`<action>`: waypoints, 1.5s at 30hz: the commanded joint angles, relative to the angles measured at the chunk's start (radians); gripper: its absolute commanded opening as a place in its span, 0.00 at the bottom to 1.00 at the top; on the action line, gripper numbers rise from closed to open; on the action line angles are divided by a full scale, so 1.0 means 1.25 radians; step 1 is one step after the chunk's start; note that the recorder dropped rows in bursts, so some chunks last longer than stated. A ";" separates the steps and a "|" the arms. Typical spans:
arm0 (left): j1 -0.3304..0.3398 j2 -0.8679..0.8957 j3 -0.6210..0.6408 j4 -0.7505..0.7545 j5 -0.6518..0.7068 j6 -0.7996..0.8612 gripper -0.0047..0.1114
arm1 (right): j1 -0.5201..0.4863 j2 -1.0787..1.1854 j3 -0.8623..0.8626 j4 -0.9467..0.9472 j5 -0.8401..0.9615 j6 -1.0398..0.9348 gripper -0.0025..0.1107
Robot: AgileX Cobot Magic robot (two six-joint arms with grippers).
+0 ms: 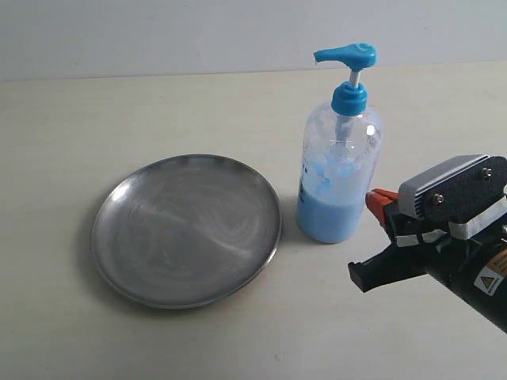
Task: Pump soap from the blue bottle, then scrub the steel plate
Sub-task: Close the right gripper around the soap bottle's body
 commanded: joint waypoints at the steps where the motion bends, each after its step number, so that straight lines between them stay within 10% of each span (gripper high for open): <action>1: 0.001 -0.004 0.002 -0.002 -0.008 0.001 0.04 | 0.001 0.015 0.004 -0.017 -0.069 0.014 0.02; 6: 0.001 -0.004 0.002 -0.002 -0.008 0.001 0.04 | 0.001 0.015 0.004 -0.024 -0.067 0.048 0.20; 9: 0.001 -0.004 0.002 -0.002 -0.008 0.001 0.04 | 0.001 0.015 0.004 -0.026 -0.066 0.048 0.72; 12: 0.001 -0.004 0.002 -0.002 -0.008 0.001 0.04 | 0.001 0.015 0.004 -0.019 -0.066 0.048 0.95; 45: 0.001 -0.004 0.002 -0.002 -0.008 0.001 0.04 | 0.001 0.162 -0.211 0.091 -0.011 0.105 0.95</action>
